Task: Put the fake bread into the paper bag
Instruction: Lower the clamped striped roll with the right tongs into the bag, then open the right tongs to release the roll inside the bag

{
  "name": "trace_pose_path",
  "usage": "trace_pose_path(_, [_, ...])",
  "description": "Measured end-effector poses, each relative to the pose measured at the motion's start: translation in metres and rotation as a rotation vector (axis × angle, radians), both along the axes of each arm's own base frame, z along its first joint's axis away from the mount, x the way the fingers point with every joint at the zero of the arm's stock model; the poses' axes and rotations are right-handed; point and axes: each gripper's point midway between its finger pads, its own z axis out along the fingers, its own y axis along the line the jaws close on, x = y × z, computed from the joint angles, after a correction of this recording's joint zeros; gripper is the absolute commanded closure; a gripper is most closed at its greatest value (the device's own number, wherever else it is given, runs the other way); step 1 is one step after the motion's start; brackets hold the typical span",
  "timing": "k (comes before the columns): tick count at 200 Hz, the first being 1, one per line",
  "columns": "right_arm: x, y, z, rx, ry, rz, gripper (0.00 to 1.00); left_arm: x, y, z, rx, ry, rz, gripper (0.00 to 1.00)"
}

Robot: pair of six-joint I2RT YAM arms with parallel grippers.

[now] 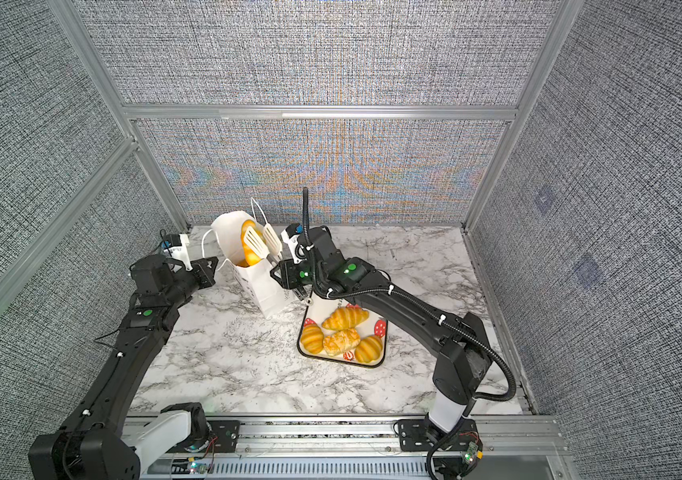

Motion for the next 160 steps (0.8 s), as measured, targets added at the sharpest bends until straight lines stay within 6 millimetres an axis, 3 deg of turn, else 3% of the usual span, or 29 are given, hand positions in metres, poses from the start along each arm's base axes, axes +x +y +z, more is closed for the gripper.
trace_pose_path(160, [-0.002, -0.0053, 0.0042, -0.006, -0.003, -0.01, 0.52, 0.0, -0.0001, 0.0, 0.0, 0.0, 0.0, 1.0])
